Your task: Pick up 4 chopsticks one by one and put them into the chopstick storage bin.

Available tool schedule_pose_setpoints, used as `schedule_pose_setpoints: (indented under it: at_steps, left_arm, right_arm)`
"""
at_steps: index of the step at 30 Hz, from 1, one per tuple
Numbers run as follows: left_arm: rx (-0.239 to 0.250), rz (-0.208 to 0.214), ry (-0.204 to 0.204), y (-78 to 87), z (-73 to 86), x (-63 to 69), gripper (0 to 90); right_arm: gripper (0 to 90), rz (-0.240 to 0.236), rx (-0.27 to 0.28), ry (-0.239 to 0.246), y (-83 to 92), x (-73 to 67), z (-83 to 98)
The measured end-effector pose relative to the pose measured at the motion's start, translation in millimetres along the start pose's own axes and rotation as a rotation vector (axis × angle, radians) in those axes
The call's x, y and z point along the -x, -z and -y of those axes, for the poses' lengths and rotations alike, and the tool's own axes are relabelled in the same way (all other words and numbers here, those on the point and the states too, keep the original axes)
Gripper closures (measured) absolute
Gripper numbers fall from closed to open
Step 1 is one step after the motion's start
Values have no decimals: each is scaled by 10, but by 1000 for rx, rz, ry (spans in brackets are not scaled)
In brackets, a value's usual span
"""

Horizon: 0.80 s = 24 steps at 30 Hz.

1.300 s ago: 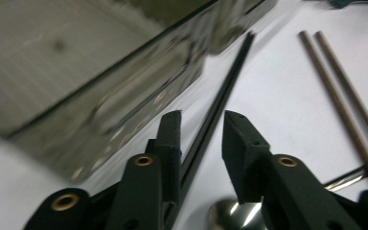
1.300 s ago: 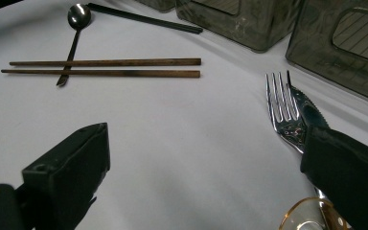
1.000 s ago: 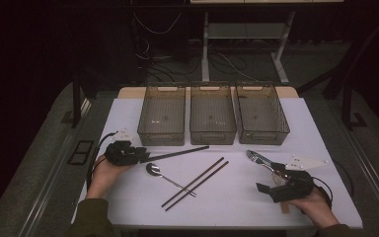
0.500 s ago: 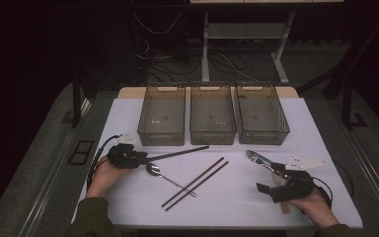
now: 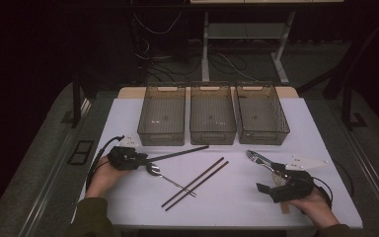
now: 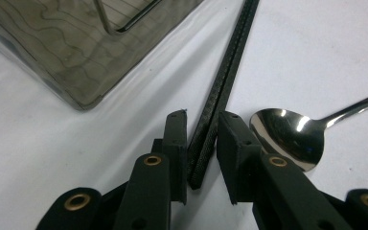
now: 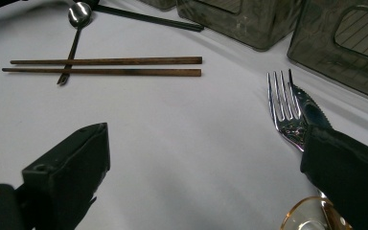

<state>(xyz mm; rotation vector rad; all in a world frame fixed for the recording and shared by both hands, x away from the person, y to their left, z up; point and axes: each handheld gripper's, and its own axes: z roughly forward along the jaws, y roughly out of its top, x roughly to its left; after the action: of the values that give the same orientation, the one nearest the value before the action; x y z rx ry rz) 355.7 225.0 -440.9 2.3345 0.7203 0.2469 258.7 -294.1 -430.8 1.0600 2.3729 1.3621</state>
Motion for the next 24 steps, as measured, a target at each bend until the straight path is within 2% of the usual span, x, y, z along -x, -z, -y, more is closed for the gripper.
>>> schedule_pose_setpoints:
  at_steps: [6, 12, 17, 18, 19, 21, 22, 24]
  left_arm:
    - [-7, -2, -2, 47, 40, 37, 738]
    - [-53, -10, -13, 114, 60, 91, 745]
    - [-70, -22, -6, 169, 100, 163, 751]
    - [-75, -21, -15, 185, 114, 164, 752]
    - [-73, -23, 3, 199, 132, 182, 752]
    - [-73, -27, 4, 230, 166, 195, 754]
    - [-62, -29, 18, 235, 183, 209, 754]
    - [-66, -25, 15, 250, 195, 201, 754]
  right_arm:
    - [32, 1, 1, 0, 2, 4, 1]
    - [32, 2, 4, 1, 4, 3, 0]
    - [32, 1, 4, 2, 6, 2, -1]
    - [32, 1, 4, 2, 6, 1, -1]
    - [32, 1, 5, 1, 6, -1, -2]
    - [32, 2, 4, 0, 10, -4, -2]
    - [32, 1, 4, 0, 11, -5, -2]
    - [32, 1, 5, -1, 13, -7, -3]
